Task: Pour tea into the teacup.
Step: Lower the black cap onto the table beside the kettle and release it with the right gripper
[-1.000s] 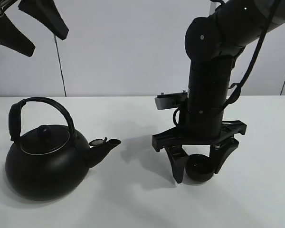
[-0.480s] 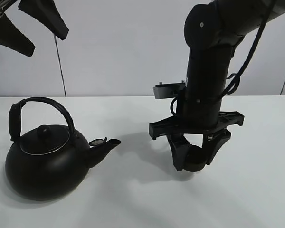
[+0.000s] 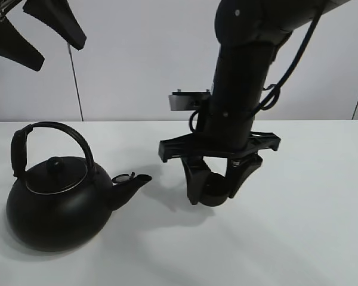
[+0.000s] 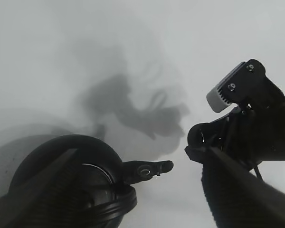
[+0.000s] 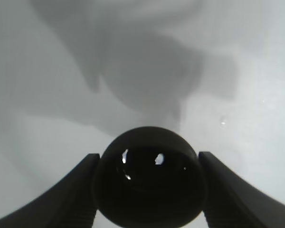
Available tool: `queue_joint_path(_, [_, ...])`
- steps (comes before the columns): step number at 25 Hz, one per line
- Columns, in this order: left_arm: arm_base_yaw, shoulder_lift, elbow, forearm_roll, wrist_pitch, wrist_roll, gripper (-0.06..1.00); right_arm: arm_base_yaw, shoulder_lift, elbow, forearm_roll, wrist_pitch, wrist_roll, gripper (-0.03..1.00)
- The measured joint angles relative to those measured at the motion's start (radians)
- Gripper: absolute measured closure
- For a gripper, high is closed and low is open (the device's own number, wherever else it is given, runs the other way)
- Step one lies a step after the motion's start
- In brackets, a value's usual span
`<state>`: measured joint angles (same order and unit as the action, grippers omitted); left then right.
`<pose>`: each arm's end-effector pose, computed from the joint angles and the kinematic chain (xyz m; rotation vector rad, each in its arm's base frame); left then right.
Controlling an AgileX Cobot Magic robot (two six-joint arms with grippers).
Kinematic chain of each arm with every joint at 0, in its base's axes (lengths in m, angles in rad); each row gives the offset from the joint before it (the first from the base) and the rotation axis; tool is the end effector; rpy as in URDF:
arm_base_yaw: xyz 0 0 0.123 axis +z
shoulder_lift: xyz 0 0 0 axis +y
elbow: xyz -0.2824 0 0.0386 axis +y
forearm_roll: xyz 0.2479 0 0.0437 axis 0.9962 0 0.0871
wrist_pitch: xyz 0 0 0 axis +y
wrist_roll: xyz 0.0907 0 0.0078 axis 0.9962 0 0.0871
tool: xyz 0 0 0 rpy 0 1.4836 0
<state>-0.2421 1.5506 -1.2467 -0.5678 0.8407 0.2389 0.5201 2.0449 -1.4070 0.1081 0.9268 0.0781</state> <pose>0.3110 -0.1144 0.3047 0.2654 2.5469 -0.6822 0.3406 0.2041 0.1538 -0.5822 3.0184 0.1738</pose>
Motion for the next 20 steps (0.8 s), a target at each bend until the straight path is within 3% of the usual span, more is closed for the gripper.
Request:
queue_joint_path(6, [0.0,0.0,0.0,0.0,-0.003,0.0,0.43,0.073,0.002,-0.069,-0.04,-0.003,0.016,0.57])
queue_joint_path(20, [0.0,0.0,0.0,0.0,-0.004,0.0,0.43,0.078,0.108,-0.08,-0.037,-0.007,0.026,0.57])
